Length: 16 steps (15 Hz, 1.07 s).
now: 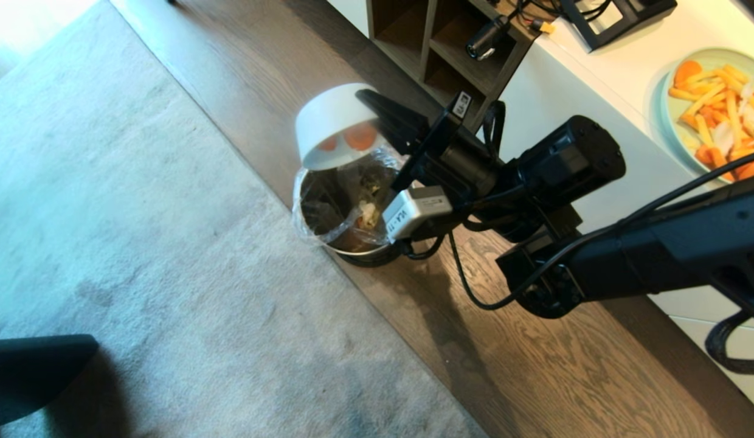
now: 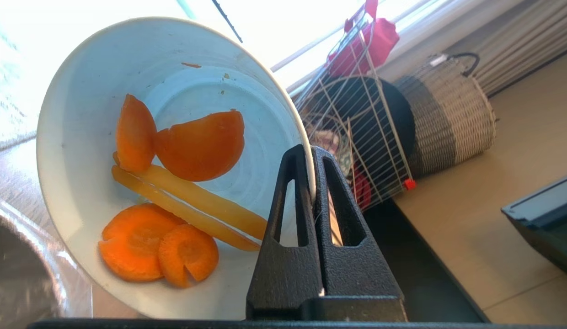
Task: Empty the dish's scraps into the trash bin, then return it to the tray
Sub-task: Pour the leftover food from the bowl into the trash can
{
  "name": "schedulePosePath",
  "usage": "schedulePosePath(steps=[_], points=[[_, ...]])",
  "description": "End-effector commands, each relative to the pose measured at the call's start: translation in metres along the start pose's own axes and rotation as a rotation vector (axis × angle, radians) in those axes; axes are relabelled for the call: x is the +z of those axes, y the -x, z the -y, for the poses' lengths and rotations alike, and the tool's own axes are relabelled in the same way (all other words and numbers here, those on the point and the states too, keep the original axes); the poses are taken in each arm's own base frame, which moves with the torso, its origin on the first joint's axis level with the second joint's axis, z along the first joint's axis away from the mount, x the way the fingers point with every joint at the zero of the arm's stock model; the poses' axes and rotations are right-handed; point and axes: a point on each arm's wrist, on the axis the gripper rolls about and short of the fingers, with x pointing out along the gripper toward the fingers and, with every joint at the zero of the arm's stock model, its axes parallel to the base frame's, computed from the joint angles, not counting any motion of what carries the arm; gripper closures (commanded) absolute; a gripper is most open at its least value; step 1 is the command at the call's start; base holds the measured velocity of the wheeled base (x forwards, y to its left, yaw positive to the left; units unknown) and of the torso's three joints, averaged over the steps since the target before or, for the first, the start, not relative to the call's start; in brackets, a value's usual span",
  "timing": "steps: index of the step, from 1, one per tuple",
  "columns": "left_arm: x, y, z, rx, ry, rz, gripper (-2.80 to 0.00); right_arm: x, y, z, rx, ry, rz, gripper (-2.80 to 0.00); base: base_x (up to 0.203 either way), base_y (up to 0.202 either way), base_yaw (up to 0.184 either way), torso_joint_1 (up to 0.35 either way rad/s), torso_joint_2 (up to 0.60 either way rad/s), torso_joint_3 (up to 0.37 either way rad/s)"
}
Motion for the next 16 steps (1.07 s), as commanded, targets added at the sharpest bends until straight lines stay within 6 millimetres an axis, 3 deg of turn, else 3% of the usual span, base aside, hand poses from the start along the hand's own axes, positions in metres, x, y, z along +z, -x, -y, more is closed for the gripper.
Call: schedulePosePath(steps=[1, 3, 9, 16], points=[[0.0, 0.0, 0.0, 0.0, 0.001, 0.001, 0.0, 0.003, -0.004, 0.011, -0.06, 0.038, 0.017, 0.0, 0.0, 0.0, 0.0, 0.0, 0.0, 0.0], [0.0, 0.0, 0.0, 0.0, 0.0, 0.001, 0.0, 0.006, -0.007, 0.006, -0.062, 0.036, 0.038, 0.0, 0.0, 0.0, 0.0, 0.0, 0.0, 0.0], [0.0, 0.0, 0.0, 0.0, 0.001, 0.001, 0.0, 0.012, -0.013, 0.022, -0.1, 0.045, 0.056, 0.0, 0.0, 0.0, 0.0, 0.0, 0.0, 0.0], [0.0, 0.0, 0.0, 0.0, 0.001, 0.001, 0.0, 0.015, -0.009, 0.014, -0.07, 0.039, 0.073, 0.0, 0.0, 0.0, 0.0, 0.0, 0.0, 0.0]])
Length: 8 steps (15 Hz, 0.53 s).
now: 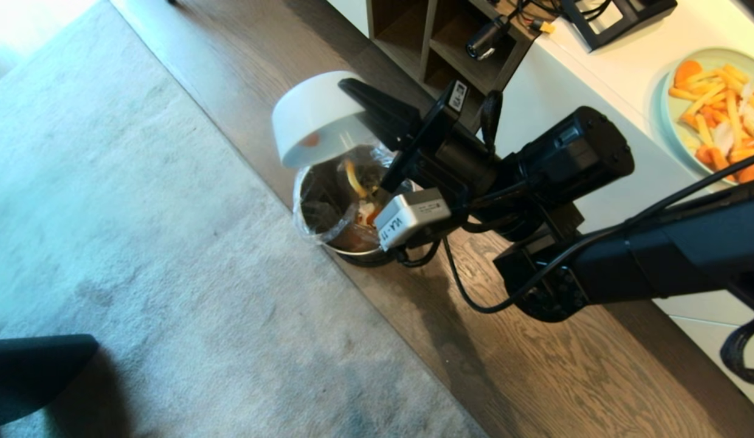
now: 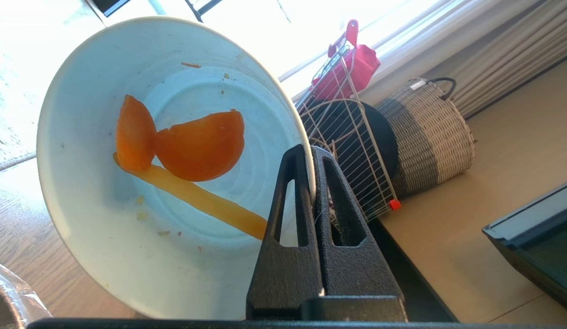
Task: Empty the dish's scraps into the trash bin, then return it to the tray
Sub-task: Pour the leftover food from the bowl into the trash can
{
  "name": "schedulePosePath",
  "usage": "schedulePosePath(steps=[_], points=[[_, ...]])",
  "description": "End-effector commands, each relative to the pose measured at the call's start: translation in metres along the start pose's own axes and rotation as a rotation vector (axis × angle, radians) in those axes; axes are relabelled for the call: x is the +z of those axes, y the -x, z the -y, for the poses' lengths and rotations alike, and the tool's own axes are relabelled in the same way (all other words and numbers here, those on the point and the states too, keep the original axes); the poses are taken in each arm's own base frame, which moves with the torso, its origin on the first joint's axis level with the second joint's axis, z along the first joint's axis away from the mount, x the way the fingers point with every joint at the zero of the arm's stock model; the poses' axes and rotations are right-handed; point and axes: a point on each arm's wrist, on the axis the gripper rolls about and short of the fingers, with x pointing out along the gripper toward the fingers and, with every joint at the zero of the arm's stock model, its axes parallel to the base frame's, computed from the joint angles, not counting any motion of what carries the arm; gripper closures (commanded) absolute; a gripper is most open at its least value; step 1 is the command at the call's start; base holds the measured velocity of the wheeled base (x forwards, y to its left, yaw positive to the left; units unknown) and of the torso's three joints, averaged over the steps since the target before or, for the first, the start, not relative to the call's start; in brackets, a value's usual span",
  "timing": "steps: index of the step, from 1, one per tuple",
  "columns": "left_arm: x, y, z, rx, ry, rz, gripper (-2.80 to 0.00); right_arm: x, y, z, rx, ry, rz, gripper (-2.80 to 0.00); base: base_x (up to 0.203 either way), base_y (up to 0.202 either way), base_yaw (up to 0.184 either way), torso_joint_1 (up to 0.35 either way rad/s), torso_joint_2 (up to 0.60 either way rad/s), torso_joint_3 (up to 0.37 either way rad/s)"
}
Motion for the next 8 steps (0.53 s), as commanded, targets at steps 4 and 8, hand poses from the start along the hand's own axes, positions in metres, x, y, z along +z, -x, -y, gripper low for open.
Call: schedulePosePath(steps=[4, 8], points=[[0.0, 0.0, 0.0, 0.0, 0.001, 0.001, 0.0, 0.0014, 0.0011, -0.0011, -0.027, 0.031, 0.009, 0.0, 0.0, 0.0, 0.0, 0.0, 0.0, 0.0], [0.0, 0.0, 0.0, 0.0, 0.001, 0.001, 0.0, -0.0018, -0.0034, 0.0021, -0.051, 0.04, 0.006, 0.0, 0.0, 0.0, 0.0, 0.0, 0.0, 0.0]])
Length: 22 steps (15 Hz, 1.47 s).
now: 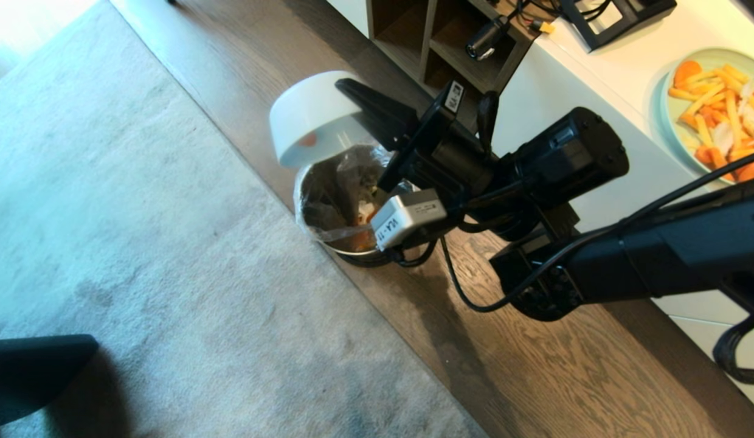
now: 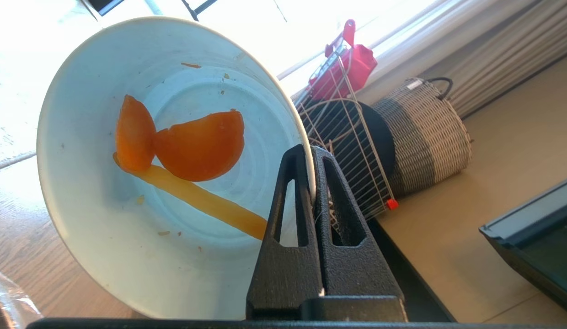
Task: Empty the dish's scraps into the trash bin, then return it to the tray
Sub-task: Pour the leftover food from the bowl into the trash can
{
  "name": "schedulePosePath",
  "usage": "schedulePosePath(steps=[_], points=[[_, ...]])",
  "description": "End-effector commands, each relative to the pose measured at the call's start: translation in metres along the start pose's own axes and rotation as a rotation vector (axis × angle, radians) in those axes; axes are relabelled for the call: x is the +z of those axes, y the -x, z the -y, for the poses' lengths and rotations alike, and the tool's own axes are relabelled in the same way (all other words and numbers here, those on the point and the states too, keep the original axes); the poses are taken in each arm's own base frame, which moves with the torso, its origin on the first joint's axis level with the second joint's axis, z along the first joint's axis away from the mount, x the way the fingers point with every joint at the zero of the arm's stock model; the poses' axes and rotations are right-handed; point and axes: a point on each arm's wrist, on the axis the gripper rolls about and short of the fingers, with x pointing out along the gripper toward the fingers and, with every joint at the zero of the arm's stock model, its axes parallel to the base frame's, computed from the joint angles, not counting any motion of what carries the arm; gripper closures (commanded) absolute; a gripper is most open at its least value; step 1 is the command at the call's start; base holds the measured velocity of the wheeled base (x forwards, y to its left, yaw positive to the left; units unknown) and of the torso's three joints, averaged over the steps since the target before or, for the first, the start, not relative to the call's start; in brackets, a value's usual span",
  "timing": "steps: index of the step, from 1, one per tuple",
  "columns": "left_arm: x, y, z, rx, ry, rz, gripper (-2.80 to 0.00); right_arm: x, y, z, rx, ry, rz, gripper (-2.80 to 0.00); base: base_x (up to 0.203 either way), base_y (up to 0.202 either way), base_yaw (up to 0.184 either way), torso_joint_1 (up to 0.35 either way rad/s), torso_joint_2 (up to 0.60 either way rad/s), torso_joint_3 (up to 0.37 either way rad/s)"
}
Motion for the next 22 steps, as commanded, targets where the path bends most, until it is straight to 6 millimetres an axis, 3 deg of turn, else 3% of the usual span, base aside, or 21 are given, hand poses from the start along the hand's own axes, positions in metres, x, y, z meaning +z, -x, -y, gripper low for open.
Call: schedulePosePath(steps=[1, 7, 10, 13, 22], points=[[0.0, 0.0, 0.0, 0.0, 0.0, 0.001, 0.0, -0.003, -0.003, 0.007, -0.056, 0.039, 0.004, 0.0, 0.0, 0.0, 0.0, 0.0, 0.0, 0.0], [0.0, 0.0, 0.0, 0.0, 0.001, 0.001, 0.0, -0.014, 0.008, 0.001, -0.023, 0.029, -0.026, 0.0, 0.0, 0.0, 0.0, 0.0, 0.0, 0.0], [0.0, 0.0, 0.0, 0.0, 0.001, 0.001, 0.0, -0.024, -0.013, 0.035, -0.159, 0.099, -0.012, 0.0, 0.0, 0.0, 0.0, 0.0, 0.0, 0.0], [0.0, 0.0, 0.0, 0.0, 0.001, 0.001, 0.0, -0.004, -0.024, 0.042, -0.187, 0.064, 0.026, 0.0, 0.0, 0.0, 0.0, 0.0, 0.0, 0.0], [0.0, 0.0, 0.0, 0.0, -0.001, 0.001, 0.0, 0.006, -0.014, 0.023, -0.11, 0.02, 0.028, 0.0, 0.0, 0.0, 0.0, 0.0, 0.0, 0.0]])
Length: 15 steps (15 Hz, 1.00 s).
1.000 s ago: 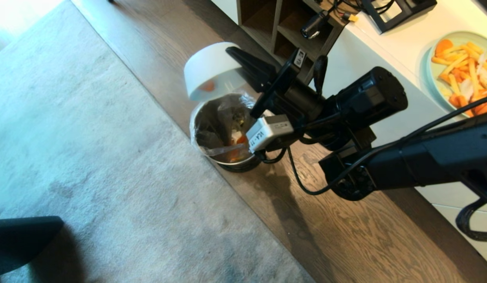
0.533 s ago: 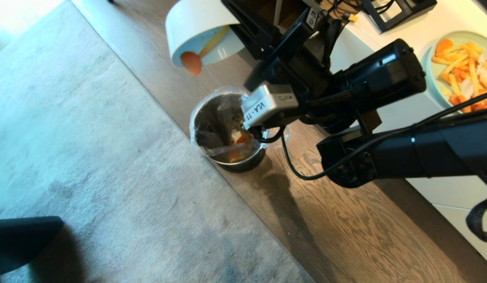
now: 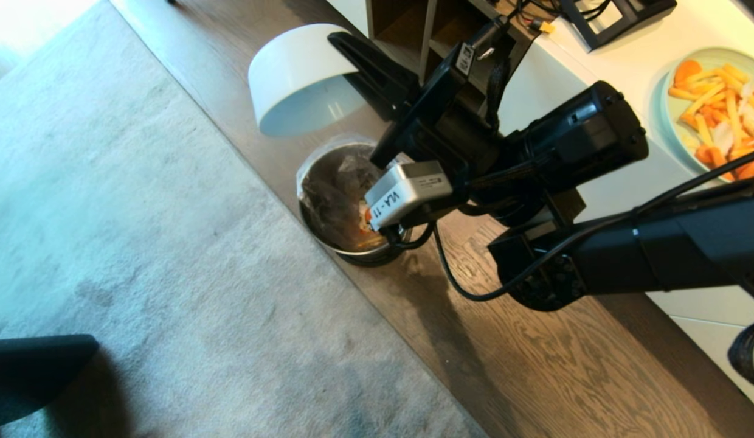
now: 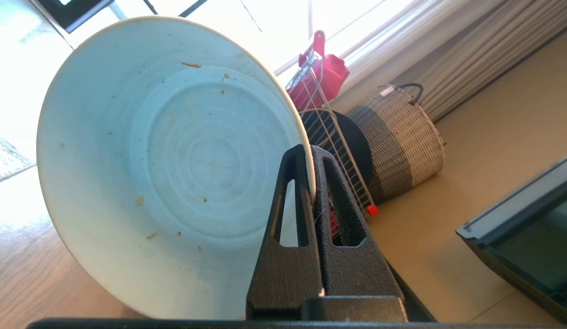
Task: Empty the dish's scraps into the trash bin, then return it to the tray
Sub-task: Pour the leftover food from the bowl into the trash can, then put the bowl back to the table
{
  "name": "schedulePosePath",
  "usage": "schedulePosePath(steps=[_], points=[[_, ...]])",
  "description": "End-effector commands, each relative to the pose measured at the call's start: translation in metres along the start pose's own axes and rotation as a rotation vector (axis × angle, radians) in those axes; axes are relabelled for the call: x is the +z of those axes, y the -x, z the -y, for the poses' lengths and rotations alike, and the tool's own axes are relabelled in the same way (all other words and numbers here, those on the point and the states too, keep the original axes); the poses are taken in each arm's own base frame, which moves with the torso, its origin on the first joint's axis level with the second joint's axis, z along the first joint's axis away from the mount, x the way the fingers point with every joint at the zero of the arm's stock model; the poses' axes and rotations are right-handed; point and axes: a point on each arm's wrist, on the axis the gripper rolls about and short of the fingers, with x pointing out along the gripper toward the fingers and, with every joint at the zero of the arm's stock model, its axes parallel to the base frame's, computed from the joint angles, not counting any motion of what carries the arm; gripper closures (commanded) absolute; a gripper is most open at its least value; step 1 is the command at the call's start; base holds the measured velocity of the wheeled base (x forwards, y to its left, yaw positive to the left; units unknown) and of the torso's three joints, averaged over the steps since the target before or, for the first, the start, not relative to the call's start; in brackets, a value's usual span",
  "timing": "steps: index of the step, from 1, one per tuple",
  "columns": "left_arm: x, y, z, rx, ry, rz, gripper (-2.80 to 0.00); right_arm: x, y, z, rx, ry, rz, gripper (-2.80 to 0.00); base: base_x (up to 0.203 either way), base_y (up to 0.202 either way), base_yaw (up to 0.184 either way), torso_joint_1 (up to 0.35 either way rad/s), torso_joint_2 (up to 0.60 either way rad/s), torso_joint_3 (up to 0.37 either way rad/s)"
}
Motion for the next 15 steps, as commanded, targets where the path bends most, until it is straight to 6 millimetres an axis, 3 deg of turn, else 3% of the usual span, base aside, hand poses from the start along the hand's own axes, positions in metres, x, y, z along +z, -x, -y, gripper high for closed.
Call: schedulePosePath(steps=[1, 8, 12, 15], points=[[0.0, 0.0, 0.0, 0.0, 0.0, 0.001, 0.0, 0.001, 0.002, 0.003, -0.031, 0.029, 0.007, 0.0, 0.0, 0.0, 0.0, 0.0, 0.0, 0.0], [0.0, 0.0, 0.0, 0.0, 0.001, 0.001, 0.0, 0.0, 0.001, 0.008, -0.044, -0.013, -0.048, 0.0, 0.0, 0.0, 0.0, 0.0, 0.0, 0.0], [0.0, 0.0, 0.0, 0.0, 0.0, 0.001, 0.0, -0.005, 0.002, 0.016, -0.099, -0.103, -0.298, 0.0, 0.0, 0.0, 0.0, 0.0, 0.0, 0.0], [0.0, 0.0, 0.0, 0.0, 0.001, 0.001, 0.0, -0.002, 0.02, 0.014, -0.065, -0.172, -0.509, 0.0, 0.0, 0.0, 0.0, 0.0, 0.0, 0.0]])
